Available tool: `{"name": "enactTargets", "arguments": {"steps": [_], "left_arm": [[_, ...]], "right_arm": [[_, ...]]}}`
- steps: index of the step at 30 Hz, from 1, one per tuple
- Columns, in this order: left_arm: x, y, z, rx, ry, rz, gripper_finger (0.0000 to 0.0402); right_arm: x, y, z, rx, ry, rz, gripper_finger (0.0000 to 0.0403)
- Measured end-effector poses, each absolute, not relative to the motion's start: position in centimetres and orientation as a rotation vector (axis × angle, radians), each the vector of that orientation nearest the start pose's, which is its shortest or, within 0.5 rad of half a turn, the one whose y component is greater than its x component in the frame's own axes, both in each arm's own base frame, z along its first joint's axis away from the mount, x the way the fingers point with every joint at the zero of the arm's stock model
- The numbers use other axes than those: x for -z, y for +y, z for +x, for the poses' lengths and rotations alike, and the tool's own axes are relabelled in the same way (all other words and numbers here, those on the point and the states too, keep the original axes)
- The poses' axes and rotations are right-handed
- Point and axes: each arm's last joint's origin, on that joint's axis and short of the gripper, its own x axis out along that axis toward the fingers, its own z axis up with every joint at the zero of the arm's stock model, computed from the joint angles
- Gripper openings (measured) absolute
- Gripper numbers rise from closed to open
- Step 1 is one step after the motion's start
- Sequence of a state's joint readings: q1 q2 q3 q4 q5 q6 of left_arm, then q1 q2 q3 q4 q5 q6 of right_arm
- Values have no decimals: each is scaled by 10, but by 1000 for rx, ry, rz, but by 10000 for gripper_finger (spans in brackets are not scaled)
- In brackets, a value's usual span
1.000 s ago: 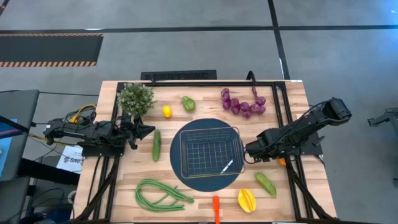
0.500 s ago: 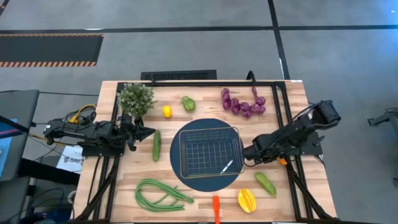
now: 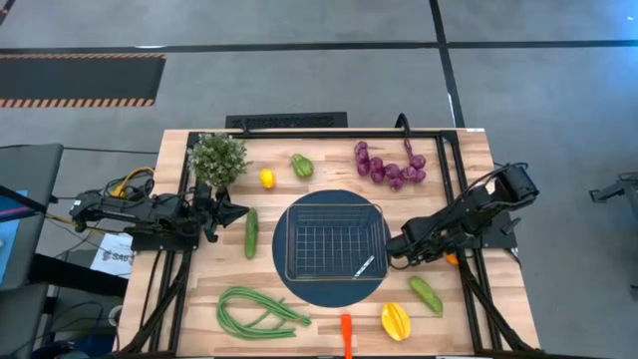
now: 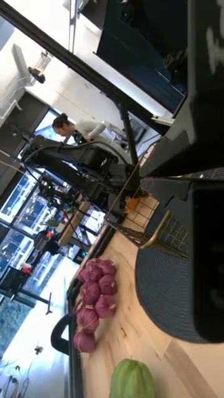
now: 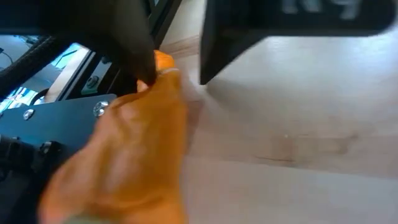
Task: Build produce basket
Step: Put the orange chili pepper into the gold wire basket
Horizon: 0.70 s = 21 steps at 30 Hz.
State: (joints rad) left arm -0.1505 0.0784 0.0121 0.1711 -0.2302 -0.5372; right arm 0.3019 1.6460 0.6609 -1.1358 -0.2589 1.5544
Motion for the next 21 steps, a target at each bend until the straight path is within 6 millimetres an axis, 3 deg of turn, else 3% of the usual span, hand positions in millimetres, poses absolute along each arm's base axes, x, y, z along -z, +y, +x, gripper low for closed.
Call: {"name": "enactTargets", "arguments": {"steps": [3, 5, 15, 21], "left_arm": [[-178, -9, 100, -50, -122, -558, 0], [-178, -9, 100, -50, -122, -559, 0], [-178, -9, 100, -51, -124, -562, 0], [-178, -9, 100, -52, -124, -562, 0]], "right_arm": [[-114, 59, 165, 1321, 1863, 799, 42], [-115, 59, 165, 1315, 1853, 794, 14], [-129, 56, 163, 1306, 1732, 820, 4], [-153, 55, 170, 1315, 1626, 796, 1]]}}
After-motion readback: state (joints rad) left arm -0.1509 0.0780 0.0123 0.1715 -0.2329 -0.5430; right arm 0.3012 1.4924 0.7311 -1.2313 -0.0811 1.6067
